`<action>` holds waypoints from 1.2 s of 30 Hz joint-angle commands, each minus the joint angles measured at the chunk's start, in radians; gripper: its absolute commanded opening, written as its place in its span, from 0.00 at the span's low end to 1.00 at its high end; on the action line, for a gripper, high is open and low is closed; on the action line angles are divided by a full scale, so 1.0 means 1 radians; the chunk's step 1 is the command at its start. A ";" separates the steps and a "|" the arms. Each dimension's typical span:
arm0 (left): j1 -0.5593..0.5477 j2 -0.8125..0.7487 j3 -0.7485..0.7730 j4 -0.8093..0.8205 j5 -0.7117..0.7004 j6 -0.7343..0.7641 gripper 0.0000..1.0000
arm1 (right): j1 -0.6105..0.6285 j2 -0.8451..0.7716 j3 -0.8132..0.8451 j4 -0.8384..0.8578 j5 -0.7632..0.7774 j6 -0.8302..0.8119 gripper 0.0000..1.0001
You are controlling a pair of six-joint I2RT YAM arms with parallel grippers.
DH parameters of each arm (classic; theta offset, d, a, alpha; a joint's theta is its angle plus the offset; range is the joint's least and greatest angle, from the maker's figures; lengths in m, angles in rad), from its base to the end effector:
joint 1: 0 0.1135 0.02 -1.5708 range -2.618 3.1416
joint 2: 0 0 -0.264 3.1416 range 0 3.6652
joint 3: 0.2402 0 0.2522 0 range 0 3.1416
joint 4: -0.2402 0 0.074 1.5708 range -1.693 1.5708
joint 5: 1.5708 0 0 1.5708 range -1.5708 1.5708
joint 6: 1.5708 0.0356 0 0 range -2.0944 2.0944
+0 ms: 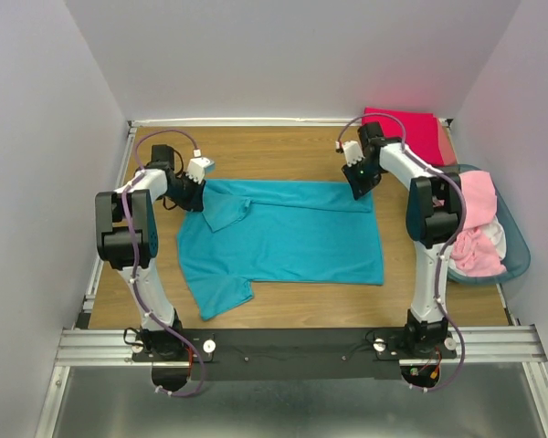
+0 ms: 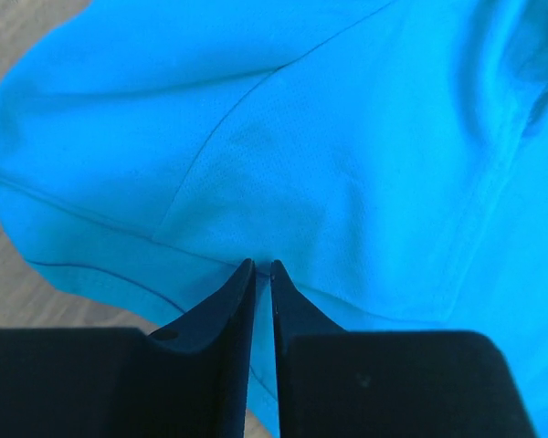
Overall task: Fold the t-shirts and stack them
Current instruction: Fold the flattened tshirt in 1/3 of the way, then grap the side of the flattened tshirt closest away from the robot with both arms
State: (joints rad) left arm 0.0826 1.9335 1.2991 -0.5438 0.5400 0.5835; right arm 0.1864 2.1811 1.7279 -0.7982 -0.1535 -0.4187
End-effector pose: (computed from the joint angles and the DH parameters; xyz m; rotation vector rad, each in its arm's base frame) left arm 0.3867 0.0136 0.1669 0.7699 2.4416 -0.5024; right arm 0.4432 0.0891 0.1729 -0.8682 2.6650 0.1617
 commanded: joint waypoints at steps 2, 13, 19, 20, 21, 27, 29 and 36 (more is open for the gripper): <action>-0.001 0.045 0.003 0.094 -0.067 -0.091 0.17 | 0.005 0.109 0.090 0.014 0.118 0.023 0.34; 0.011 0.280 0.423 -0.011 -0.123 -0.097 0.17 | 0.004 0.348 0.499 0.021 0.187 0.047 0.42; 0.006 0.063 0.418 -0.064 -0.017 -0.015 0.33 | 0.008 0.118 0.459 0.016 0.070 0.046 0.75; 0.006 0.020 0.395 -0.056 -0.003 0.001 0.36 | 0.013 0.080 0.432 0.010 0.051 0.041 0.78; 0.006 -0.064 0.369 -0.051 0.003 0.015 0.39 | 0.015 0.033 0.405 0.008 0.020 0.038 0.82; 0.011 -0.365 0.194 -0.051 0.073 0.165 0.86 | 0.042 -0.252 0.176 -0.076 -0.057 -0.035 1.00; 0.008 -0.471 0.123 -0.030 0.078 0.156 0.98 | 0.053 -0.314 0.110 -0.105 -0.055 -0.060 1.00; 0.006 -0.467 0.106 -0.446 0.199 0.431 0.98 | 0.091 -0.543 -0.255 -0.157 -0.024 -0.158 0.95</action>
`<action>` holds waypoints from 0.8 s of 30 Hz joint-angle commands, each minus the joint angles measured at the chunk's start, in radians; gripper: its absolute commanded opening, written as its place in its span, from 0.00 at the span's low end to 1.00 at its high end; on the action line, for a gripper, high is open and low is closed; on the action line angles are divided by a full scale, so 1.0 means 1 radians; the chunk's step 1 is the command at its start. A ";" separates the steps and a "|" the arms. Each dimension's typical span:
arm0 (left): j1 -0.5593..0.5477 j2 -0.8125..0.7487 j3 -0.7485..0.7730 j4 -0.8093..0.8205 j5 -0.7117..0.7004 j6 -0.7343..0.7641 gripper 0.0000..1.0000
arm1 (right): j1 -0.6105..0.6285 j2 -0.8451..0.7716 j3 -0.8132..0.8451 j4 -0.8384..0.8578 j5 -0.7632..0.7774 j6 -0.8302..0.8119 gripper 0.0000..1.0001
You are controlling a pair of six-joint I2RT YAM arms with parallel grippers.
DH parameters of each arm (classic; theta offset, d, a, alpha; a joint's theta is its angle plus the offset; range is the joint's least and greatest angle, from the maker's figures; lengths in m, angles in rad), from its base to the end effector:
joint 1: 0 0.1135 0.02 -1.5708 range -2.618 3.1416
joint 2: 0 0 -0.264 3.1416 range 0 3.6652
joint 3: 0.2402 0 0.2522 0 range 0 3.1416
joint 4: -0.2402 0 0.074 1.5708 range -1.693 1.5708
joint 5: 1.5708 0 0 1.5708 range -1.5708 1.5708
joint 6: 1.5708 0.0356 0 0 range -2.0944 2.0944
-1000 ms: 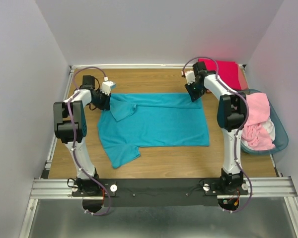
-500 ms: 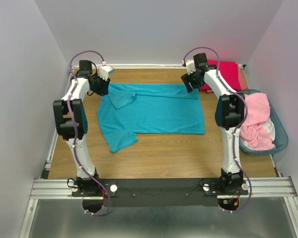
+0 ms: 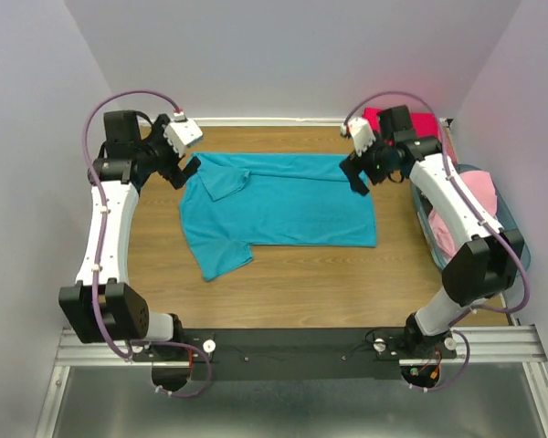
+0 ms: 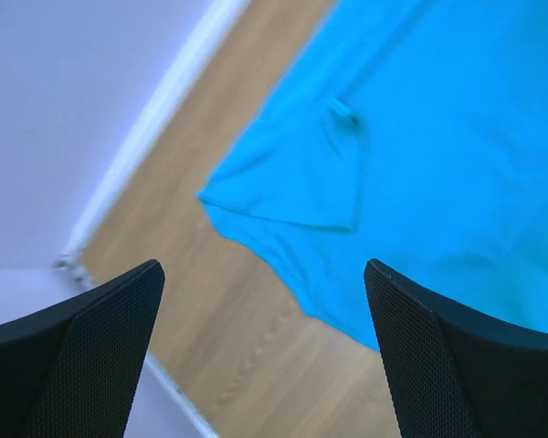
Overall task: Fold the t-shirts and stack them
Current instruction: Grap the side of the flattened tshirt closest away from the robot with both arms
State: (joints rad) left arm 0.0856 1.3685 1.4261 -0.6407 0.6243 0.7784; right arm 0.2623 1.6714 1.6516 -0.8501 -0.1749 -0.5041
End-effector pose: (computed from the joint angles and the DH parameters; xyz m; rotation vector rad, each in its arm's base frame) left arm 0.2946 0.0044 0.3895 1.0091 1.7690 -0.1358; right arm 0.3489 0.1001 0.3480 -0.9784 2.2194 0.1041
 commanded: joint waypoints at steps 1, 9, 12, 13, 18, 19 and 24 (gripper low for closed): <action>0.003 0.113 -0.068 -0.406 0.121 0.346 0.98 | 0.020 -0.076 -0.250 -0.106 0.003 -0.079 0.93; -0.063 -0.127 -0.473 -0.242 -0.106 0.412 0.98 | 0.064 -0.141 -0.542 0.000 0.116 -0.106 0.59; -0.073 -0.152 -0.535 -0.223 -0.130 0.420 0.99 | 0.064 -0.133 -0.607 0.043 0.152 -0.122 0.56; -0.073 -0.155 -0.547 -0.215 -0.139 0.420 0.98 | 0.064 -0.130 -0.618 0.051 0.155 -0.125 0.55; -0.079 -0.167 -0.621 -0.148 -0.196 0.424 0.98 | 0.068 -0.089 -0.654 0.121 0.169 -0.142 0.50; -0.081 -0.164 -0.628 -0.137 -0.204 0.426 0.99 | 0.068 -0.081 -0.655 0.128 0.169 -0.142 0.50; -0.081 -0.160 -0.653 -0.097 -0.229 0.421 0.98 | 0.075 -0.047 -0.650 0.154 0.167 -0.133 0.46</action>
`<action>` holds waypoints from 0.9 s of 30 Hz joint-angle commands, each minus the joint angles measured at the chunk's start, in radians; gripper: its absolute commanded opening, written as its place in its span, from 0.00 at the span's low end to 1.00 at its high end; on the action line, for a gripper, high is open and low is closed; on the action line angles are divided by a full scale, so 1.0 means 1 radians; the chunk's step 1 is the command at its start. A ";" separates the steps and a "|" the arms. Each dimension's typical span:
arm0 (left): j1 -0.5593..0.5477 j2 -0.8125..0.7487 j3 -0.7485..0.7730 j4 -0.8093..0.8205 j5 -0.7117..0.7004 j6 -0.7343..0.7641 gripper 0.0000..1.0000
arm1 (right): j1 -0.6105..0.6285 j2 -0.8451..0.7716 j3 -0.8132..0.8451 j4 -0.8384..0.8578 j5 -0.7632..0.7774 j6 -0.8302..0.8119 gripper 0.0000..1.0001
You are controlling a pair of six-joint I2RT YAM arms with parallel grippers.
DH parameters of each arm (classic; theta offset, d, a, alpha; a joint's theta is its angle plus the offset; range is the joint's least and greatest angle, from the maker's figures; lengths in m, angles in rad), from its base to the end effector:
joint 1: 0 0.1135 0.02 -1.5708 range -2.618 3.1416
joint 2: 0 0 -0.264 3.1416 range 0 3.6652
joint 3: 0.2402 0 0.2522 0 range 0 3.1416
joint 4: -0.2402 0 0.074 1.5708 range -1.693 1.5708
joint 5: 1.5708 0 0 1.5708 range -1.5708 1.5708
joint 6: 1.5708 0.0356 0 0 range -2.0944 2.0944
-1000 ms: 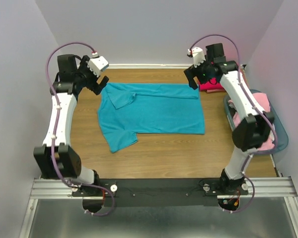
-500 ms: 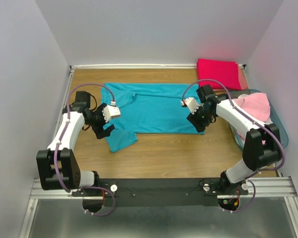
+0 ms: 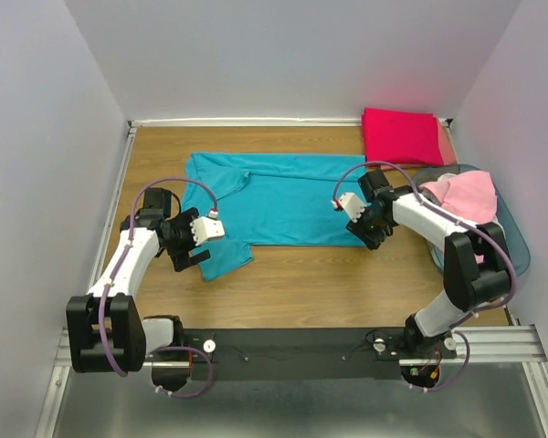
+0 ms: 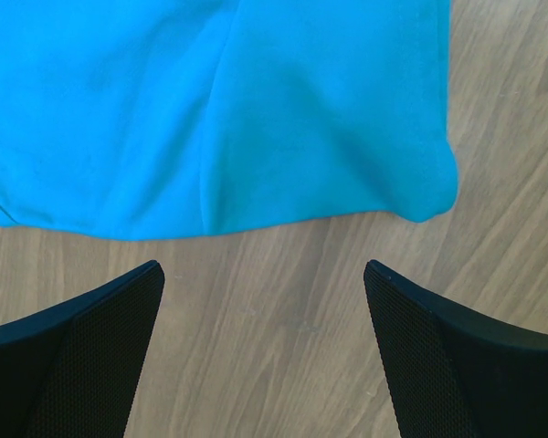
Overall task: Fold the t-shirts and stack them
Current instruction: Grap the side of the flattened tshirt closest away from the robot with both arms
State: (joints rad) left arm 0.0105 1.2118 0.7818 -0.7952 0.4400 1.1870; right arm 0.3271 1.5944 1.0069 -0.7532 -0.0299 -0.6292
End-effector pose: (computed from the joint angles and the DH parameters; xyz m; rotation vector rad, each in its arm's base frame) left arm 0.2110 -0.0129 0.2132 1.5297 2.1102 -0.2249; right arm 0.2727 0.0937 0.1849 -1.3433 2.5810 -0.0076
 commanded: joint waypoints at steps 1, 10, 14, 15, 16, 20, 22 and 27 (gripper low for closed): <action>-0.007 0.002 -0.007 0.059 -0.044 0.011 0.98 | 0.013 0.035 -0.008 0.058 0.021 -0.007 0.45; -0.007 0.063 0.017 0.086 -0.049 -0.007 0.91 | 0.033 0.098 -0.027 0.098 0.024 -0.006 0.38; -0.006 0.081 0.019 0.087 -0.070 0.043 0.88 | 0.033 0.116 -0.050 0.121 0.074 -0.015 0.29; -0.006 0.094 0.023 0.077 -0.072 0.055 0.88 | 0.035 0.118 -0.056 0.126 0.079 -0.017 0.27; -0.007 0.101 0.025 0.080 -0.072 0.072 0.86 | 0.035 0.118 -0.057 0.126 0.081 -0.015 0.25; -0.007 0.138 0.031 0.111 -0.087 0.076 0.78 | 0.033 0.108 -0.054 0.124 0.082 -0.007 0.16; -0.040 0.155 0.045 0.123 -0.081 0.085 0.73 | 0.033 0.108 -0.054 0.124 0.087 -0.006 0.09; -0.075 0.195 0.047 0.166 -0.084 0.082 0.67 | 0.033 0.116 -0.044 0.123 0.094 0.008 0.01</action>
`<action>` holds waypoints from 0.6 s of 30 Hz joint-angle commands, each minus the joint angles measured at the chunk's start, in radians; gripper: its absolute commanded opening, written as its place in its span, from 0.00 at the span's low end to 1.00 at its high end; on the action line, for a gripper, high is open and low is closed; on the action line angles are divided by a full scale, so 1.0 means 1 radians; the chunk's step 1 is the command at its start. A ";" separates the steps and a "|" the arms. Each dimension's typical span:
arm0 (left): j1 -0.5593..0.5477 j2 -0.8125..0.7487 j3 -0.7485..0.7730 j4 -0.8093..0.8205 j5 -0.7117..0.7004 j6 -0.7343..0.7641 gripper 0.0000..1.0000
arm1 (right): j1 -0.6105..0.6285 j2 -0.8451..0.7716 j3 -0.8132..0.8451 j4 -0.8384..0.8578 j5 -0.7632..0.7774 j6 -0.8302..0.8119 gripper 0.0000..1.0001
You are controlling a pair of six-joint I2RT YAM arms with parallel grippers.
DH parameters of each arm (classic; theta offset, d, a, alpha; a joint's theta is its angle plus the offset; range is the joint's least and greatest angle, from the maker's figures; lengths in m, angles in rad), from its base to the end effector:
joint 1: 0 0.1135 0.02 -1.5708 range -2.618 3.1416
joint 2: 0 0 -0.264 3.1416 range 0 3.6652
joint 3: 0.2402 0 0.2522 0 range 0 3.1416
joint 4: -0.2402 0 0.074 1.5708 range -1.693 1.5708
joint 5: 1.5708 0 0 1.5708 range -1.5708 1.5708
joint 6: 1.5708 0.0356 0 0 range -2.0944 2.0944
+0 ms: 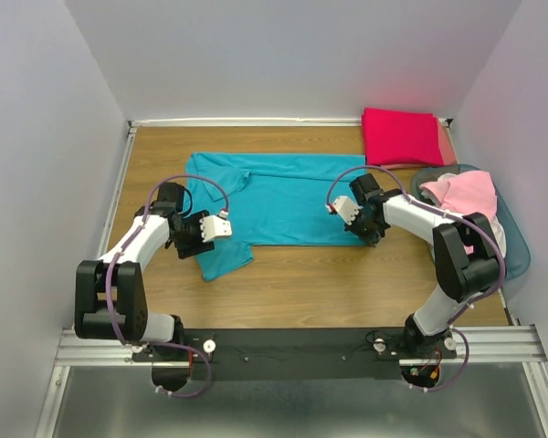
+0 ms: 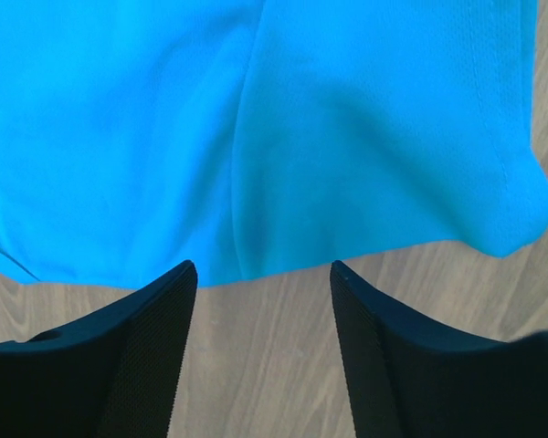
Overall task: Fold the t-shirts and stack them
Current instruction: Grap the side of the flattened tshirt closest away from the robot with both arms
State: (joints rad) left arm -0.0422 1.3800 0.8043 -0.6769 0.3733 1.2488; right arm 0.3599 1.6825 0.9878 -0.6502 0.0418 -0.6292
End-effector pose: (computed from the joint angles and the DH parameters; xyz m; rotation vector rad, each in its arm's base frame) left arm 0.2408 -0.0232 0.1879 1.6686 2.0812 -0.1719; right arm 0.2818 0.1045 0.1584 -1.3805 2.5748 -0.1050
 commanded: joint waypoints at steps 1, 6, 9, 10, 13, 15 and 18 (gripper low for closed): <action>-0.034 0.043 0.021 0.060 -0.022 0.015 0.67 | 0.001 0.029 -0.021 0.020 0.023 0.008 0.01; -0.047 0.100 0.001 0.106 -0.060 0.023 0.62 | 0.001 0.026 -0.018 0.018 0.027 0.010 0.01; -0.048 0.126 -0.037 0.115 -0.092 0.046 0.56 | 0.001 0.019 -0.023 0.018 0.030 0.008 0.01; -0.047 0.129 -0.046 0.122 -0.100 0.049 0.53 | 0.001 0.016 -0.024 0.020 0.030 0.008 0.01; -0.047 0.142 -0.071 0.128 -0.122 0.051 0.40 | 0.001 0.008 -0.031 0.018 0.026 0.006 0.01; -0.047 0.137 -0.074 0.099 -0.122 0.061 0.24 | 0.001 -0.009 -0.043 0.014 0.026 0.003 0.01; -0.048 0.085 -0.082 0.062 -0.117 0.072 0.08 | 0.001 -0.059 -0.069 0.004 0.021 -0.017 0.01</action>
State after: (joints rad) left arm -0.0875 1.4815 0.7734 -0.5480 0.3027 1.2972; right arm 0.3599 1.6665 0.9672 -0.6304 0.0574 -0.6304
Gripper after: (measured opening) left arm 0.146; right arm 0.007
